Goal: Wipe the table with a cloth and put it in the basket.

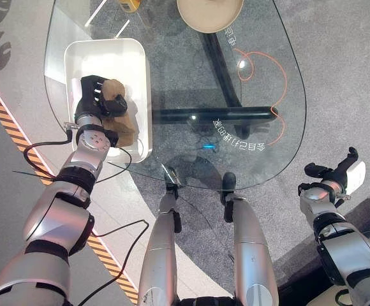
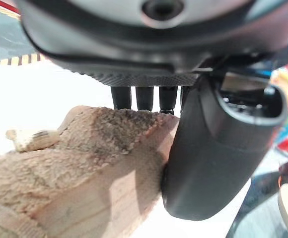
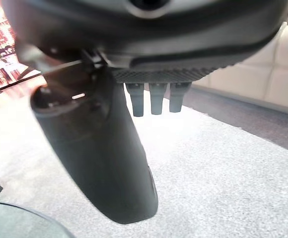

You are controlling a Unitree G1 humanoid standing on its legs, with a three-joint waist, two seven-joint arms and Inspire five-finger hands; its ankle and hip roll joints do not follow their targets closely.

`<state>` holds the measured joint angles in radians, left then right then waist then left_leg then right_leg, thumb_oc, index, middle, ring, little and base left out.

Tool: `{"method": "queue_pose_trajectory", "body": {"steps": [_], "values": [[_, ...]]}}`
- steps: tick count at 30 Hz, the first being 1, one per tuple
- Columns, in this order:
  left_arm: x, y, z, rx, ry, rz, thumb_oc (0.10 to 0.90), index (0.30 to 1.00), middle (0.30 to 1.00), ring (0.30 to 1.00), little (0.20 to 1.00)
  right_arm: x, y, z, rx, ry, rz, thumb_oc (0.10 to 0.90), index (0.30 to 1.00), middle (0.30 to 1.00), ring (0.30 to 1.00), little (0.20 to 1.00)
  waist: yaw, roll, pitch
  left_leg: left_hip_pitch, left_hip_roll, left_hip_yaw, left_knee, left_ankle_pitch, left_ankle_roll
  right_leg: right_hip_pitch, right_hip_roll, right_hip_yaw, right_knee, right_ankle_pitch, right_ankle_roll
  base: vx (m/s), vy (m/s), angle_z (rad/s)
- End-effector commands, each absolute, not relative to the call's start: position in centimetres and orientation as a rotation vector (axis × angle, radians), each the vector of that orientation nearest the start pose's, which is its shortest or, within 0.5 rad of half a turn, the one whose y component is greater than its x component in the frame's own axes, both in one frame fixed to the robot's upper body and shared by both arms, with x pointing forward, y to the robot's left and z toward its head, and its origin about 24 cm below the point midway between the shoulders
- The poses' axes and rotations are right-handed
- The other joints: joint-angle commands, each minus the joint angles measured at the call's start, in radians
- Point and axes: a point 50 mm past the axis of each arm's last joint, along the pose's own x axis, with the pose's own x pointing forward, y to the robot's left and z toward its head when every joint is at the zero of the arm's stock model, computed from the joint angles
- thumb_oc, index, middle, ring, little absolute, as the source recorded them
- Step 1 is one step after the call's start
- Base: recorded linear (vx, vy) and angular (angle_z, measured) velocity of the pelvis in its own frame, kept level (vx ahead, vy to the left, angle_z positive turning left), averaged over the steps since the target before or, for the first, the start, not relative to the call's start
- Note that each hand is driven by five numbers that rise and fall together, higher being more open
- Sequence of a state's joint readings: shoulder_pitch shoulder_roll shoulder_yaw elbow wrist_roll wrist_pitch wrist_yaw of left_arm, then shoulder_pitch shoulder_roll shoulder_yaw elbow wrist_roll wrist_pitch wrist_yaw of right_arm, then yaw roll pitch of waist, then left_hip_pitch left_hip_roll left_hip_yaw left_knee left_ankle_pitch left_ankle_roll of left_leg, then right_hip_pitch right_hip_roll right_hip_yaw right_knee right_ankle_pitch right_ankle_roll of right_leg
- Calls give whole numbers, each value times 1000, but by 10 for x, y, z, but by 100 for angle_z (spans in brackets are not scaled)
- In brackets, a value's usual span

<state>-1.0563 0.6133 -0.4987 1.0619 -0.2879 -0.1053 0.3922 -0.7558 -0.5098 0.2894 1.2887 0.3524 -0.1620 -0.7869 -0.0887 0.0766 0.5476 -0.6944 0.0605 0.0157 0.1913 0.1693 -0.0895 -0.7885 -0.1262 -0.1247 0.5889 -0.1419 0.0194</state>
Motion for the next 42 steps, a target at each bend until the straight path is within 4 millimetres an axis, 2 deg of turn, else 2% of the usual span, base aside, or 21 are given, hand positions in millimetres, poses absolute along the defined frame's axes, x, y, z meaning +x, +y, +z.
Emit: {"method": "queue_pose_trajectory", "body": {"steps": [1, 2, 24, 29, 34, 37, 42], "values": [[398, 276, 261, 582, -332, 538, 630, 754, 754, 754, 730, 321, -333, 64, -493, 201, -1036, 800, 900, 900, 900, 900, 7, -15, -28, 17, -43, 88, 141, -189, 31, 42, 69, 32, -172, 79, 41, 0, 0, 0], [399, 276, 260, 581, -325, 537, 800, 900, 900, 900, 900, 321, -333, 64, -495, 200, -1035, 800, 900, 900, 900, 900, 6, -15, -28, 16, -43, 89, 142, -188, 31, 40, 69, 33, -171, 80, 41, 0, 0, 0], [398, 279, 260, 574, -322, 553, 800, 900, 900, 900, 900, 325, -330, 66, -497, 186, -1026, 800, 900, 900, 900, 900, 3, -17, -28, 4, -43, 83, 151, -190, 32, 27, 72, 36, -164, 82, 39, 0, 0, 0], [396, 278, 267, 515, -385, 563, 800, 900, 900, 900, 900, 324, -328, 65, -500, 185, -1019, 800, 900, 900, 900, 900, 3, -19, -28, 4, -44, 78, 152, -191, 33, 28, 74, 40, -167, 83, 40, 0, 0, 0], [390, 273, 274, 426, -506, 568, 800, 900, 900, 900, 900, 320, -324, 54, -500, 204, -1007, 800, 900, 900, 900, 900, 10, -22, -28, 27, -52, 65, 138, -194, 36, 52, 81, 48, -178, 83, 39, -2, -7, 0], [384, 273, 274, 397, -566, 566, 800, 900, 900, 900, 900, 313, -322, 40, -491, 248, -981, 800, 900, 900, 900, 900, 19, -25, -28, 65, -58, 51, 119, -193, 38, 89, 83, 54, -198, 89, 45, -15, -46, 0], [370, 286, 248, 331, -582, 572, 800, 900, 900, 900, 900, 292, -322, 8, -475, 358, -941, 800, 900, 900, 900, 900, 43, -34, -28, 205, -66, 31, 33, -170, 34, 233, 70, 53, -288, 116, 67, -15, -42, -1]]}}
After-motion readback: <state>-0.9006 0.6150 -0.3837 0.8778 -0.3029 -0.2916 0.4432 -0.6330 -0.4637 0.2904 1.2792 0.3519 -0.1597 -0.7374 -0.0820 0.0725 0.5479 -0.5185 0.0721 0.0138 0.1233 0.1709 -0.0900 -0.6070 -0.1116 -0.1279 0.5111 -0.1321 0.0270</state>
